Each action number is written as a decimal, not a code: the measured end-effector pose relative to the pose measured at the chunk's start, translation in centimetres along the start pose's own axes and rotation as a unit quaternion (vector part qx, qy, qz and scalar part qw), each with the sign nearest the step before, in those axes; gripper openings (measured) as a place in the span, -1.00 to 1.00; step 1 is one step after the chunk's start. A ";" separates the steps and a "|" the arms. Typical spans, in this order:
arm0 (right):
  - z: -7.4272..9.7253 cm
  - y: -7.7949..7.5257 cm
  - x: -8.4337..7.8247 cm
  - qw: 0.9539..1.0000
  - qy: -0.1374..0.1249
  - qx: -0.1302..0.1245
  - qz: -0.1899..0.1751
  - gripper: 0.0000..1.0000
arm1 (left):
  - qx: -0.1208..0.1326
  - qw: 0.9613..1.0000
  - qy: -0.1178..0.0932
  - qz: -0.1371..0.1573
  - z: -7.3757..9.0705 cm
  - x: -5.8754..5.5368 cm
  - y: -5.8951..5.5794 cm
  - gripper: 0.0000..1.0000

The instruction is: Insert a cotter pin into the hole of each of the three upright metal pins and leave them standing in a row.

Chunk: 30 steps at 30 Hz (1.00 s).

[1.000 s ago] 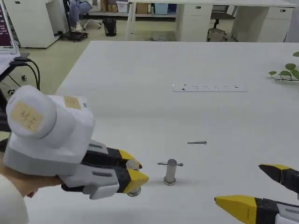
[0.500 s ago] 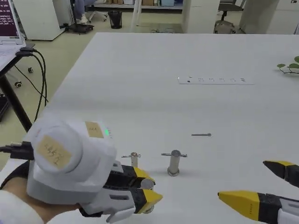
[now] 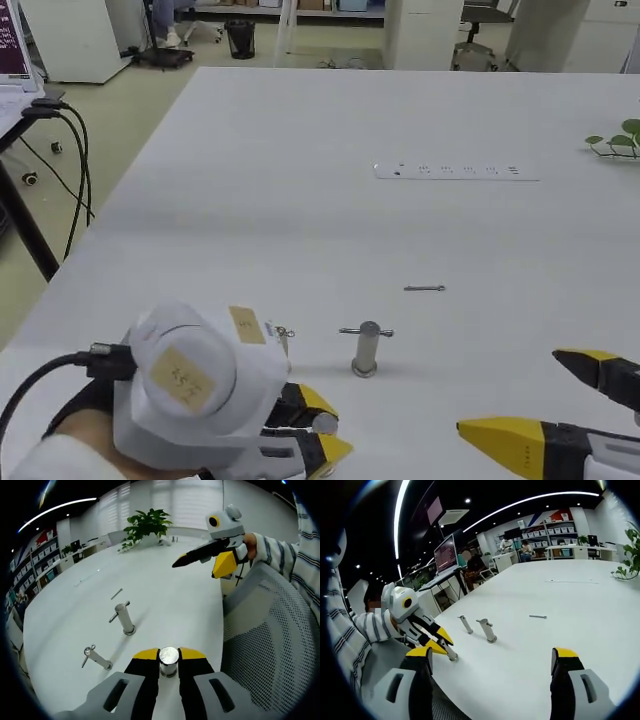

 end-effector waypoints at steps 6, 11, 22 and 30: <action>0.1 -0.1 -0.1 1.000 0.004 -0.003 -0.003 0.94 | -0.006 1.000 -0.006 -0.005 -0.7 0.0 0.0 -0.81; 0.2 -0.2 0.0 1.000 0.001 -0.005 -0.004 0.93 | -0.010 1.000 -0.018 -0.002 -1.2 0.5 0.1 -0.81; 0.3 -0.4 0.0 1.000 0.000 -0.008 -0.007 0.92 | -0.018 0.999 -0.030 -0.012 -1.3 0.7 0.3 -0.81; 0.3 -0.4 0.0 1.000 0.004 -0.007 -0.003 0.92 | -0.014 0.999 -0.047 -0.004 -1.3 0.4 0.3 -0.80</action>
Point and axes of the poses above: the centre of the closed fingertips' face, and the gripper's own axes: z roughly backward along the fingers, y roughly to its left, x roughly out of its top, the point moved 8 cm from there along z, roughly backward along the fingers, and after that the axes turned 2 degrees about y, right-handed, at the moved point
